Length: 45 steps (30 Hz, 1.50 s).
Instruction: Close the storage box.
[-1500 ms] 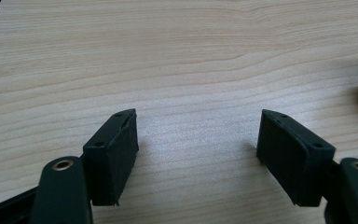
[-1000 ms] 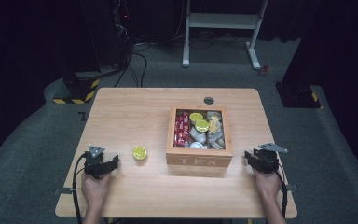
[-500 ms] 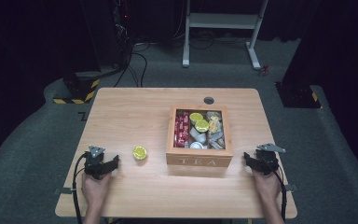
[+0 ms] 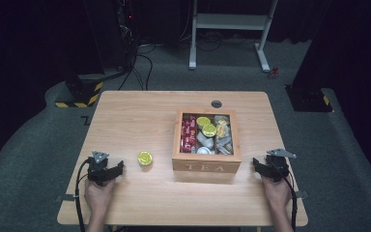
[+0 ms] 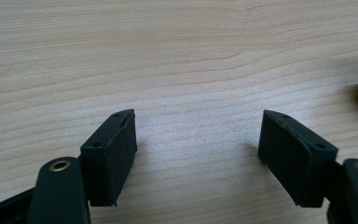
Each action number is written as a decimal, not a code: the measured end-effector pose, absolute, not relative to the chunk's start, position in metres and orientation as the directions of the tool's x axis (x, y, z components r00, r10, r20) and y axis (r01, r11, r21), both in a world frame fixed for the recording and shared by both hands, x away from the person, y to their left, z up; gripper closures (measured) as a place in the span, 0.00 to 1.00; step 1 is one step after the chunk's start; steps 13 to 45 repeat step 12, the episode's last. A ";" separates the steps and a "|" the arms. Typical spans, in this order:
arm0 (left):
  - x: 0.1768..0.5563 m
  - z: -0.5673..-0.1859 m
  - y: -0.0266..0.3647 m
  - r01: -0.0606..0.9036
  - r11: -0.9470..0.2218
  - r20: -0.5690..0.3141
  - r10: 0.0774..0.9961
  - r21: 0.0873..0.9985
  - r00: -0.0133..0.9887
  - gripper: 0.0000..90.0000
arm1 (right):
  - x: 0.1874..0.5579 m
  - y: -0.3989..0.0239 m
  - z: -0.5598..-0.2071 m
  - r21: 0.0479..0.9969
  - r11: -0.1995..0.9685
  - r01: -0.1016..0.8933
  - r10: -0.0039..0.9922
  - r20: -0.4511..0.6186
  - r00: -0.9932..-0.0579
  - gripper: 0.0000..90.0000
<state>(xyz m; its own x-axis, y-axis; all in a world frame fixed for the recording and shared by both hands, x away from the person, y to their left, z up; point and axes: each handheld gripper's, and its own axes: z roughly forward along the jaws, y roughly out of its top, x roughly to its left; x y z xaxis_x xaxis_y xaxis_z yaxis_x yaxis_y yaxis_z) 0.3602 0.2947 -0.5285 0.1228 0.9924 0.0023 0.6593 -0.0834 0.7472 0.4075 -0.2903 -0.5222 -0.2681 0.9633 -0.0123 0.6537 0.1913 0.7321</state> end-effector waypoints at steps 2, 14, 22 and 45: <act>0.360 -0.529 0.295 0.659 -0.083 0.002 0.992 0.747 0.123 0.31 | 0.407 -0.290 -0.522 0.732 0.190 0.654 0.964 -0.012 -0.267 0.42; 0.360 -0.529 0.295 0.659 -0.083 0.002 0.992 0.747 0.123 0.31 | 0.407 -0.291 -0.522 0.731 0.189 0.655 0.964 -0.011 -0.266 0.41; 0.360 -0.529 0.295 0.659 -0.083 0.002 0.992 0.747 0.123 0.31 | 0.407 -0.291 -0.522 0.731 0.189 0.655 0.964 -0.011 -0.266 0.41; 0.360 -0.529 0.295 0.659 -0.083 0.002 0.992 0.747 0.123 0.31 | 0.407 -0.291 -0.522 0.731 0.189 0.655 0.964 -0.011 -0.266 0.41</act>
